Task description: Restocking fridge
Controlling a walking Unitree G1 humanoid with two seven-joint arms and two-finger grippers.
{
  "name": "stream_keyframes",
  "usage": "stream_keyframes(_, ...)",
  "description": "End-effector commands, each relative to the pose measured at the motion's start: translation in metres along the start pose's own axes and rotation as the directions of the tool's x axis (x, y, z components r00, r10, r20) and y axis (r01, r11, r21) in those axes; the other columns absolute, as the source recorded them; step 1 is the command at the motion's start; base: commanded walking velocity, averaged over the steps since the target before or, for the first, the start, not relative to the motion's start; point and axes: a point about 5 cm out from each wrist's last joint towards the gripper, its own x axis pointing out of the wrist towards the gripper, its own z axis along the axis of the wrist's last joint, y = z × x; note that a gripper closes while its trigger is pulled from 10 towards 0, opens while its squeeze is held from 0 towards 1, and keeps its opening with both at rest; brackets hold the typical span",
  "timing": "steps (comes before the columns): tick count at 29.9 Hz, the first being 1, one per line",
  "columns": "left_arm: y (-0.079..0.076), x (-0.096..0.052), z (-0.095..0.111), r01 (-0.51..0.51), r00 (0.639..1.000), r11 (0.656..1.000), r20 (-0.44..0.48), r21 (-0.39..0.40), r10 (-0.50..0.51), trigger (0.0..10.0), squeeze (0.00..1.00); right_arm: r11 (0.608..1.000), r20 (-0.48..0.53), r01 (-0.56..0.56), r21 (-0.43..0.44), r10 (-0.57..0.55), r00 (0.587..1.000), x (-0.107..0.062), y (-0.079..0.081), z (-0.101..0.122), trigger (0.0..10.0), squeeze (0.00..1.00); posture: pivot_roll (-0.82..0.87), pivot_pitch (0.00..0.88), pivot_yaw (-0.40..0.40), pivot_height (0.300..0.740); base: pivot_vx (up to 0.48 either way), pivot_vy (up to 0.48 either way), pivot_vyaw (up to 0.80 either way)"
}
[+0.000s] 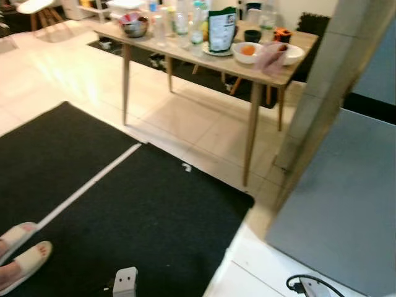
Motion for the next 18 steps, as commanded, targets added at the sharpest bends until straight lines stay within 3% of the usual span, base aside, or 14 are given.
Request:
stream_keyframes(1,0.0000,-0.0001,-0.0018,-0.004,1.000,1.000,-0.011,0.005,0.004,10.0,0.00,1.000,-0.016,-0.004,-0.012,0.004,1.000,-0.0002,0.0009,-0.0031,10.0,0.00,-0.04,0.120,-0.019,0.740,0.000,0.000,0.74)
stream_keyframes(11,-0.0004,-0.0001,-0.0036,-0.009,1.000,1.000,-0.020,-0.008,0.009,10.0,0.00,0.999,-0.024,-0.007,-0.039,0.007,1.000,0.0003,0.0039,-0.0044,10.0,0.00,-0.04,0.119,-0.020,0.740,0.000,0.000,0.68)
stream_keyframes(18,-0.0014,0.0000,-0.0040,0.004,1.000,1.000,-0.021,-0.008,-0.005,10.0,0.00,0.999,-0.018,0.003,-0.034,-0.004,1.000,0.0005,0.0042,-0.0038,10.0,0.00,-0.04,0.119,-0.020,0.740,0.074,0.000,0.00)
